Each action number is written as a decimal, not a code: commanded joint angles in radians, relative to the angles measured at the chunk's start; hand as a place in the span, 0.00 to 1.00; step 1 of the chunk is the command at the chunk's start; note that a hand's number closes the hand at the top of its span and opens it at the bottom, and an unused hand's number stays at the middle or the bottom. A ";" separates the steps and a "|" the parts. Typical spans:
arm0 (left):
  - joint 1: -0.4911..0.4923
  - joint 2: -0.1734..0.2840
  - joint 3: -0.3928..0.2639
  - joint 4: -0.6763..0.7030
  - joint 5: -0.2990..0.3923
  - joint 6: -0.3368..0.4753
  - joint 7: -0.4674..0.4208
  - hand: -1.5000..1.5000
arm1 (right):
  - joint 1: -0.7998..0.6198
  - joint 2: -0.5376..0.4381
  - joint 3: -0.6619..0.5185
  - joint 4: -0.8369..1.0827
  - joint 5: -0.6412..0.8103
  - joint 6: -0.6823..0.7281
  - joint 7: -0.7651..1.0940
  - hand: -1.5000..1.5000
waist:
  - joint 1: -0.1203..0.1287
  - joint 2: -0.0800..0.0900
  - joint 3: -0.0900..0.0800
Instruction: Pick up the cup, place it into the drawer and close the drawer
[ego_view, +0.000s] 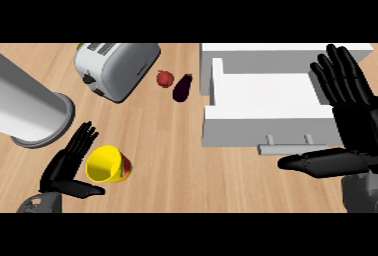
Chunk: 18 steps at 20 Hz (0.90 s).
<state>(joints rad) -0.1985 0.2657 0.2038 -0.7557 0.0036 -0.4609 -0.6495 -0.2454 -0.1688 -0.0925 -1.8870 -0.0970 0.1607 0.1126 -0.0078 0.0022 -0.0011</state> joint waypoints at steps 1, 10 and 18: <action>-0.063 -0.017 -0.015 0.192 -0.062 0.018 -0.155 0.00 | -0.022 -0.014 -0.022 0.060 -0.008 0.025 -0.041 0.00 | 0.002 0.000 0.000; -0.144 0.028 0.001 0.456 -0.103 0.024 -0.389 0.00 | -0.038 -0.002 0.001 -0.015 0.007 -0.011 0.037 0.00 | -0.013 0.005 -0.003; -0.195 -0.012 -0.016 0.512 -0.126 0.071 -0.438 0.00 | -0.033 -0.052 -0.056 -0.023 -0.068 0.041 0.068 0.00 | -0.017 0.005 -0.003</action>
<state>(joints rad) -0.3843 0.2579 0.1920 -0.2881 -0.1091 -0.3301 -0.9483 -0.2801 -0.1886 -0.1145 -1.8904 -0.1243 0.1781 0.1467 -0.0198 0.0067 -0.0033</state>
